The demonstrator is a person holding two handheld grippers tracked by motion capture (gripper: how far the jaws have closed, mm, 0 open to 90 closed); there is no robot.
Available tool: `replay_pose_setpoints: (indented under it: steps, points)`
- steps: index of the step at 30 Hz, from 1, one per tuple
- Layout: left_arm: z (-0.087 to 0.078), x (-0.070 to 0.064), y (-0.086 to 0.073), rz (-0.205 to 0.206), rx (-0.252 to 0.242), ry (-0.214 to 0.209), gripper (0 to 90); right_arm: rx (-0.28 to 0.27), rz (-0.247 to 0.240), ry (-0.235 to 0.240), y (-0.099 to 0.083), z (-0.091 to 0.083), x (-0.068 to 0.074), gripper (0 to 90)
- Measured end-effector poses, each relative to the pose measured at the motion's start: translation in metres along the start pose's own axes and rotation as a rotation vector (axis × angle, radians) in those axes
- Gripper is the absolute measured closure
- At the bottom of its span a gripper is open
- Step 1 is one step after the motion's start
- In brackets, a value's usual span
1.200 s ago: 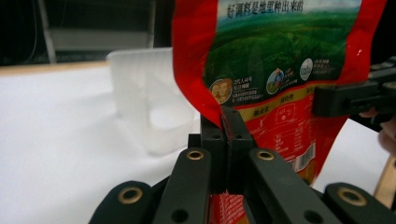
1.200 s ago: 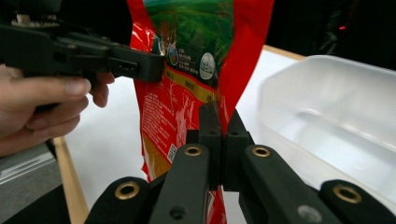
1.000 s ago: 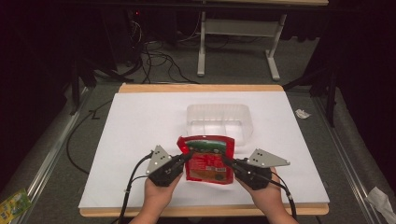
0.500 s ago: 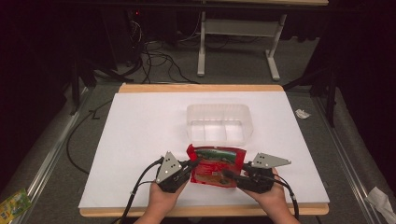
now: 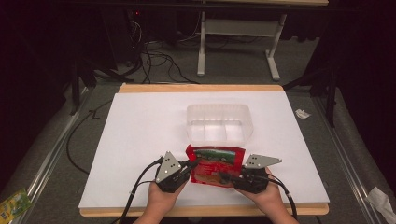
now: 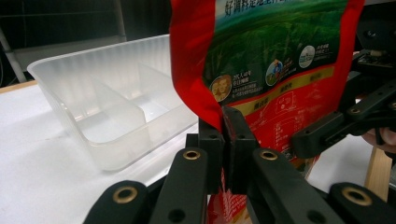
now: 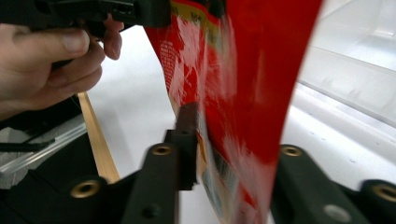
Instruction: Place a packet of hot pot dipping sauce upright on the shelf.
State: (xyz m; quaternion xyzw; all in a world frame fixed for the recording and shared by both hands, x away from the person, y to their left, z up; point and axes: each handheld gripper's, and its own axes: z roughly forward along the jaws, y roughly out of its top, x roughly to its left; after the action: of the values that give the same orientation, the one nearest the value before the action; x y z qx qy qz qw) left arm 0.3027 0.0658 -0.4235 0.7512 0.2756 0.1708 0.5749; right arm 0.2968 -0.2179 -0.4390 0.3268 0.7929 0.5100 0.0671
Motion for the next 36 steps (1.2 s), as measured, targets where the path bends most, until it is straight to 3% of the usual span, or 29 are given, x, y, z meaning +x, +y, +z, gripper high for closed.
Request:
replay_pose_setpoints:
  steps: [5, 11, 18, 26, 30, 32, 36]
  points:
    - [0.0, 0.001, 0.0, -0.004, 0.015, 0.008, 82.5, 0.02, -0.042, -0.002, 0.001, 0.0, 0.002, 86.9]
    - [-0.004, 0.007, -0.004, -0.019, 0.042, 0.025, 58.0, 0.026, -0.031, -0.007, 0.002, 0.0, 0.002, 88.2]
    - [-0.018, 0.021, -0.01, -0.034, 0.056, 0.063, 44.7, 0.019, -0.006, -0.009, 0.004, -0.002, 0.003, 89.0]
    - [-0.026, 0.039, -0.015, -0.086, 0.099, 0.083, 39.7, -0.03, -0.04, -0.043, 0.01, -0.011, 0.01, 89.2]
    - [-0.031, 0.042, -0.019, -0.079, 0.123, 0.093, 39.4, -0.06, -0.052, -0.062, 0.013, -0.017, 0.011, 89.2]
    - [-0.033, 0.042, -0.019, -0.094, 0.119, 0.096, 39.2, -0.07, -0.055, -0.078, 0.014, -0.02, 0.011, 89.2]
    - [-0.039, 0.043, -0.023, -0.062, 0.134, 0.103, 39.2, -0.093, -0.054, -0.1, 0.015, -0.025, 0.01, 89.2]
